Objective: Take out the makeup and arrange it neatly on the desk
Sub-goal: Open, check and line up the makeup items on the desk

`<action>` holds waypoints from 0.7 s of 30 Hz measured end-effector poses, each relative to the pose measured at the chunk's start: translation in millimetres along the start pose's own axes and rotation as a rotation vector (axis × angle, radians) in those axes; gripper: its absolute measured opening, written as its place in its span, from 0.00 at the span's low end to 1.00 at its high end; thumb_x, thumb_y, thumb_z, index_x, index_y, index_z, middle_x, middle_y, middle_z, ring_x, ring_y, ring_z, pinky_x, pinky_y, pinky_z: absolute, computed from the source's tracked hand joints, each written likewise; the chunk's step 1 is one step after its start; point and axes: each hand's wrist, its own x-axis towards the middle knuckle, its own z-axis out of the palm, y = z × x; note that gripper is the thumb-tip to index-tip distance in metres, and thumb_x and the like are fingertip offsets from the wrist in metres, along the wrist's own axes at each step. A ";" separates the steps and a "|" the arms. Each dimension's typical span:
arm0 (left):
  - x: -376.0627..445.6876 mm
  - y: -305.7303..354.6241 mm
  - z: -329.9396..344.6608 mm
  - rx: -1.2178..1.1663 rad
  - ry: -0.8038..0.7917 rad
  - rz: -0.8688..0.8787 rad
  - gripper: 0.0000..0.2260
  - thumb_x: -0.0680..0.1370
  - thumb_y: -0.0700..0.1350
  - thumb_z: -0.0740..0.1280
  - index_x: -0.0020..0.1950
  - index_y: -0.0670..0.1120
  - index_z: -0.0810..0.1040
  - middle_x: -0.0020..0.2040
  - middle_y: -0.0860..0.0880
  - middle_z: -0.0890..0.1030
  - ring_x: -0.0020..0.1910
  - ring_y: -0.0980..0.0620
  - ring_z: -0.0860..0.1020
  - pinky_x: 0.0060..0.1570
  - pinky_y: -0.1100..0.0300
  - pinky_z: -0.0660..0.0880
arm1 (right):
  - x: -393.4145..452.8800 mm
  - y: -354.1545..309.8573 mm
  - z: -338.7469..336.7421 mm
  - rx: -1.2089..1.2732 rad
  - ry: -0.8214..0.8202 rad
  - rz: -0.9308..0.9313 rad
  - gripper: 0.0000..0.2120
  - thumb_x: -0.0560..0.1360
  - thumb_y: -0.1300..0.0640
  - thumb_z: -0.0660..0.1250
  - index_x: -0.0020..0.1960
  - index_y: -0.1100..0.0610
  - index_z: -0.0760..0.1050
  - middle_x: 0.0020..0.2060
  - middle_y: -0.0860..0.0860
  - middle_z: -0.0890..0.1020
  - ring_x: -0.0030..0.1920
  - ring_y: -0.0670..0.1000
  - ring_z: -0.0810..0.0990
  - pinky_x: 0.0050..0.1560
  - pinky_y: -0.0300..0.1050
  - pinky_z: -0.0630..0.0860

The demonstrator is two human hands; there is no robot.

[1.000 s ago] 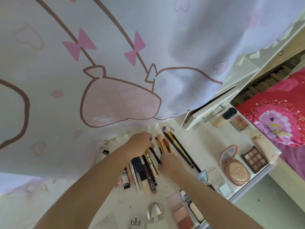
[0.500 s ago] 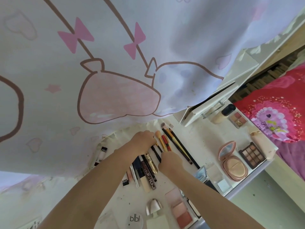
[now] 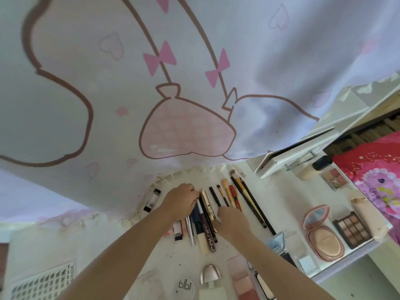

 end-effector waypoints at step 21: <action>-52.3 54.7 -28.5 -1.649 0.237 -0.457 0.11 0.80 0.44 0.57 0.43 0.44 0.77 0.43 0.47 0.77 0.41 0.55 0.76 0.34 0.66 0.72 | -49.1 -8.3 -60.0 0.616 0.029 -0.198 0.12 0.75 0.62 0.63 0.58 0.57 0.76 0.34 0.45 0.78 0.28 0.31 0.75 0.31 0.24 0.71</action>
